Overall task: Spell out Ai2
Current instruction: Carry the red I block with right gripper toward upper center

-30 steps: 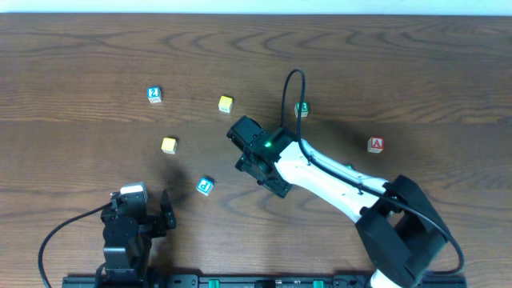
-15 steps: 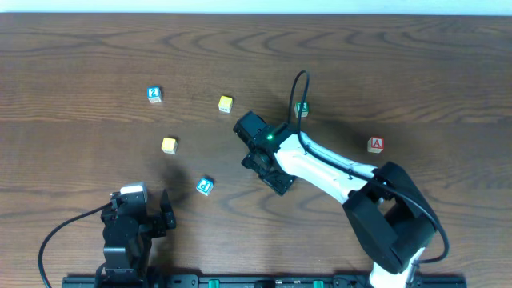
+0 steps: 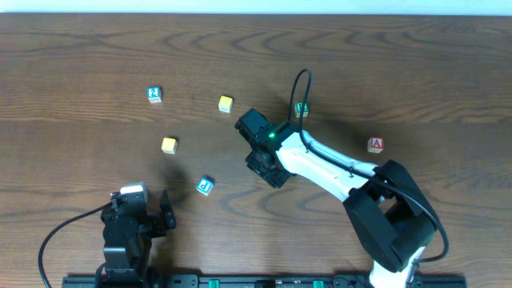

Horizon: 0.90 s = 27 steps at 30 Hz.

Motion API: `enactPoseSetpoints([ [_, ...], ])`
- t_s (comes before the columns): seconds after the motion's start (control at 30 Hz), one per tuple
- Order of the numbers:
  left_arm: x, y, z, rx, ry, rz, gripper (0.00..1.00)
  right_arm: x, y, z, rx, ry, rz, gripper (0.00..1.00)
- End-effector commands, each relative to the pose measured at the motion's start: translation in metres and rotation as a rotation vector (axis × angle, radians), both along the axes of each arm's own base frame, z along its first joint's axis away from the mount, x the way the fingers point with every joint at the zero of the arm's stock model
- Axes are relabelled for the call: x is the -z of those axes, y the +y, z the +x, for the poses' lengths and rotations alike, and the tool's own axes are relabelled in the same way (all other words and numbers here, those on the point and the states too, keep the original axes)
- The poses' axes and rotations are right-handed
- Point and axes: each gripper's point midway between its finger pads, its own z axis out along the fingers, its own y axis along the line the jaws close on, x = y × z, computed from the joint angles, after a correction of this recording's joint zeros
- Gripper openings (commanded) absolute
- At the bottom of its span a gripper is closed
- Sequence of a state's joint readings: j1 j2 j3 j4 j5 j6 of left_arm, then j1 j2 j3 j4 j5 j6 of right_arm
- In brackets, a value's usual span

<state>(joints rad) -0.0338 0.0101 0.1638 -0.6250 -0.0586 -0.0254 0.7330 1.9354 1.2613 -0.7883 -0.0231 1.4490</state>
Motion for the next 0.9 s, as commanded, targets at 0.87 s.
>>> enactPoseSetpoints([
  [0.87,0.0033,0.0002,-0.0002,0.001,0.004,0.003,0.95,0.0008,-0.0108,0.0111,-0.078,-0.020,-0.037,0.28],
])
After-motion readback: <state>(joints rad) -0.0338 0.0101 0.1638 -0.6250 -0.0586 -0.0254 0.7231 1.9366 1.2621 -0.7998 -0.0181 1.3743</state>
